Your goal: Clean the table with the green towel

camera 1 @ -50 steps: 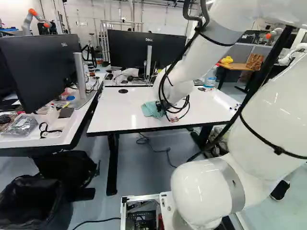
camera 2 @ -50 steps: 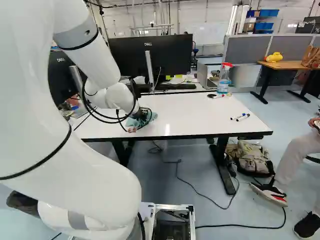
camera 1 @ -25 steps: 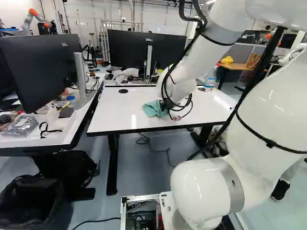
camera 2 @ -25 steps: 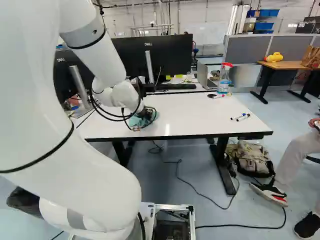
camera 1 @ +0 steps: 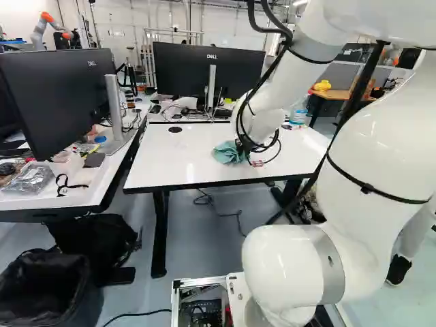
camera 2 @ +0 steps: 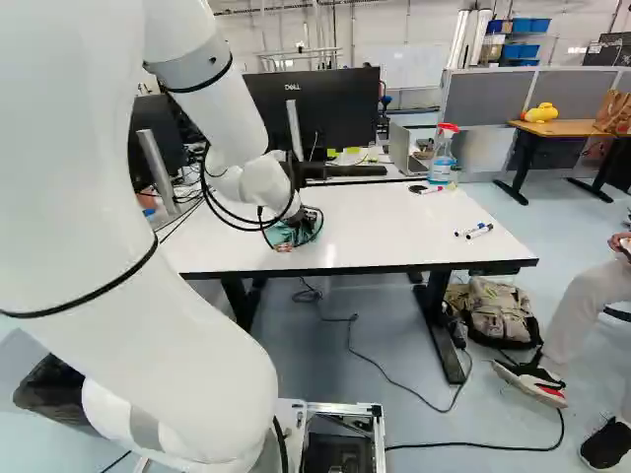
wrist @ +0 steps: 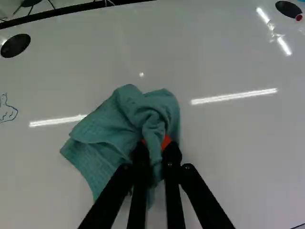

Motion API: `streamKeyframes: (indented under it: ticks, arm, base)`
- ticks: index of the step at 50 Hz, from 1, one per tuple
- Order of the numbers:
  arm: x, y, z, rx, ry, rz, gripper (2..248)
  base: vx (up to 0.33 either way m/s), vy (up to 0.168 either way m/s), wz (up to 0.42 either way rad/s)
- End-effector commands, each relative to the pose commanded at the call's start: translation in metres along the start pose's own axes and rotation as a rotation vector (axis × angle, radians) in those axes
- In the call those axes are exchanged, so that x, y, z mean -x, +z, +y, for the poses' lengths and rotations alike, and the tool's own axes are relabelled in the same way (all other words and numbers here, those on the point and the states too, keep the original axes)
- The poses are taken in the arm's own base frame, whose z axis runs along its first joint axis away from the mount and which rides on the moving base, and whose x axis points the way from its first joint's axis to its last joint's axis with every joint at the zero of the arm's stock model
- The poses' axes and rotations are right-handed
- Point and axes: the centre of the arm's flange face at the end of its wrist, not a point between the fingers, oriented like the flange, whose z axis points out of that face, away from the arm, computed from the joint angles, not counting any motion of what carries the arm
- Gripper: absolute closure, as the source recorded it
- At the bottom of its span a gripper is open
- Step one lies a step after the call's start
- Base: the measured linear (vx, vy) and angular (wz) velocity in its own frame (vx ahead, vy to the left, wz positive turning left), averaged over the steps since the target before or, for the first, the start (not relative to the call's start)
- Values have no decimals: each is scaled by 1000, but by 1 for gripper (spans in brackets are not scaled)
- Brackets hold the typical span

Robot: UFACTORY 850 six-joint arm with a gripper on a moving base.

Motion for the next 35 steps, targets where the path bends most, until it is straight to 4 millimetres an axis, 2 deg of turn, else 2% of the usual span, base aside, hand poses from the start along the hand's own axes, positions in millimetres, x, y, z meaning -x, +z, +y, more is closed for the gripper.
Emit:
streamKeyframes:
  ticks: [16, 35]
  arm:
    - [-17, 14, 21, 31, 38, 4, 212]
    - [-46, 37, 21, 30, 36, 12, 212]
  base:
    - [0, 0, 0]
    - [0, 0, 0]
